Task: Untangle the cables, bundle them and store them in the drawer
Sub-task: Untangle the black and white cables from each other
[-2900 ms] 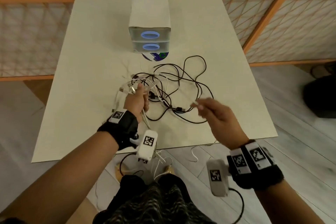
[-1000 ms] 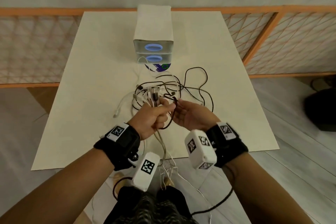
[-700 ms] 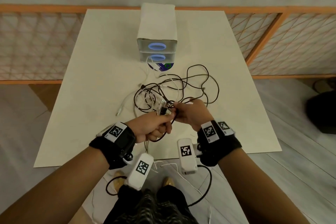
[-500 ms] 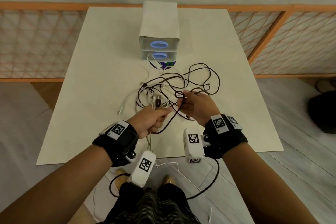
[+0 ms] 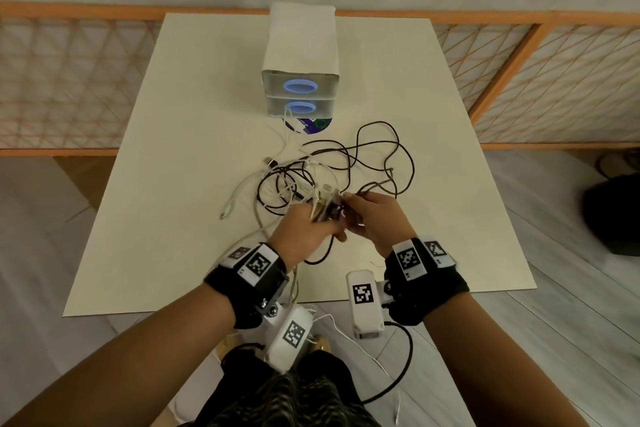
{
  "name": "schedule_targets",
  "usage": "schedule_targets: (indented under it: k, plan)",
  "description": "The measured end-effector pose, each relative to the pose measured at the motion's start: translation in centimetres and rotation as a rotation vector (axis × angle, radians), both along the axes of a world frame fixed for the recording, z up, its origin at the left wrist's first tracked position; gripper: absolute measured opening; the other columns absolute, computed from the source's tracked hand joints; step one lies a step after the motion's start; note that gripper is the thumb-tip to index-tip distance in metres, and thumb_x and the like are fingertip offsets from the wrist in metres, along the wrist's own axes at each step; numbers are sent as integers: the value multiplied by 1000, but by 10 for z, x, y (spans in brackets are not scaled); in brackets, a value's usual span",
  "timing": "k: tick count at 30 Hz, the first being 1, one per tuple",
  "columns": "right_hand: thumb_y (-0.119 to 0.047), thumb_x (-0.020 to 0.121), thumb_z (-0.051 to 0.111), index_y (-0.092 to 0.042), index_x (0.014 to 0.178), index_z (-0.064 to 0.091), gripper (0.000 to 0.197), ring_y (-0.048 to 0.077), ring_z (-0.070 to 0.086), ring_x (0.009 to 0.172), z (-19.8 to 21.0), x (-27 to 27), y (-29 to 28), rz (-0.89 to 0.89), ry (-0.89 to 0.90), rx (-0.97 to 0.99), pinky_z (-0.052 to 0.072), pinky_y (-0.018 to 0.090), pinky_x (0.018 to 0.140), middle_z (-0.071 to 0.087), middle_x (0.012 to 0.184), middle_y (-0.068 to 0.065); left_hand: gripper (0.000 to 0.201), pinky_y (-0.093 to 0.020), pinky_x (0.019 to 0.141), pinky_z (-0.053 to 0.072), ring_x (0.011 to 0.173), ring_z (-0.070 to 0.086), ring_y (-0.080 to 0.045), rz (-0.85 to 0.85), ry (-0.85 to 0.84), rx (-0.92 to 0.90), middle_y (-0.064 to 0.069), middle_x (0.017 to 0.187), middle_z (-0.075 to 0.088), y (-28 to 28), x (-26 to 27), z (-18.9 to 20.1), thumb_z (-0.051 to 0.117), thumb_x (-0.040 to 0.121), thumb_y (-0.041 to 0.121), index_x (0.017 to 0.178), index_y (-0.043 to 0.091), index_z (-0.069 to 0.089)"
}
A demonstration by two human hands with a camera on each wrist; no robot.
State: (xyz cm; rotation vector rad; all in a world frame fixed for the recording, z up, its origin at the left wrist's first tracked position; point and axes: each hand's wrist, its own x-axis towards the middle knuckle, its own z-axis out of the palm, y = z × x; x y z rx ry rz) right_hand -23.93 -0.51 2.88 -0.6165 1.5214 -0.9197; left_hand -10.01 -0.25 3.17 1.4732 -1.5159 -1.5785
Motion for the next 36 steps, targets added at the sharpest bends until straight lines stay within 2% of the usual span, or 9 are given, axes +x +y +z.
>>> schedule_targets:
  k: [3,9,13,16,19,24,30,32,36]
  plan:
    - [-4,90,52,-5,70,58,21,15,51,53,-14,-18,1,-17,61,67,47,22,54,53,62,8,17,-15,33,20,34,27,-3,283,196,175,4,53,51,-7,15,-3,57,90,17,78,12,68]
    - [3,87,52,-5,61,57,28,2,49,28,-26,-73,-15,-333,117,92,44,12,35,53,31,-2,25,-17,32,18,34,20,-5,404,249,286,11,41,28,-17,65,-8,48,96,18,86,4,66]
    - [4,87,55,4,81,59,7,16,66,57,-8,-88,-27,-430,-78,-110,58,23,55,67,51,5,24,-18,34,17,38,20,-6,302,133,311,9,44,28,-10,79,-9,49,95,17,87,3,66]
    - [8,87,53,-2,113,43,30,26,66,77,-4,-67,-26,-223,-120,-142,58,34,72,66,83,16,28,-18,36,18,39,22,-7,228,159,308,8,46,31,-2,65,-7,46,97,22,94,4,68]
    - [0,86,60,3,114,47,31,21,64,60,-10,-37,-16,-20,101,-40,55,31,62,64,75,12,30,-17,35,19,40,25,-6,180,183,283,7,48,38,2,48,-3,45,98,27,99,8,68]
    - [-32,91,54,-3,79,65,33,16,56,59,2,0,16,202,619,-98,40,22,54,63,61,2,28,-13,37,27,40,34,-3,257,307,287,6,53,44,6,33,1,45,98,26,104,7,65]
    - [-24,84,63,-14,101,61,20,14,42,97,0,21,64,-30,1052,-703,33,24,86,51,104,1,26,-14,34,26,39,35,-2,389,492,360,8,51,44,3,33,0,41,99,28,94,15,64]
    - [-18,86,60,-10,92,65,11,16,50,85,-6,28,73,167,959,-763,42,25,75,57,92,5,27,-14,33,25,37,32,-2,395,565,389,8,54,43,1,32,2,40,100,29,92,16,63]
    - [-24,95,47,-7,88,66,27,13,61,59,1,32,57,216,274,-180,50,28,55,67,68,4,27,-14,33,21,38,27,-2,314,609,417,7,56,41,5,28,7,38,100,30,95,17,62]
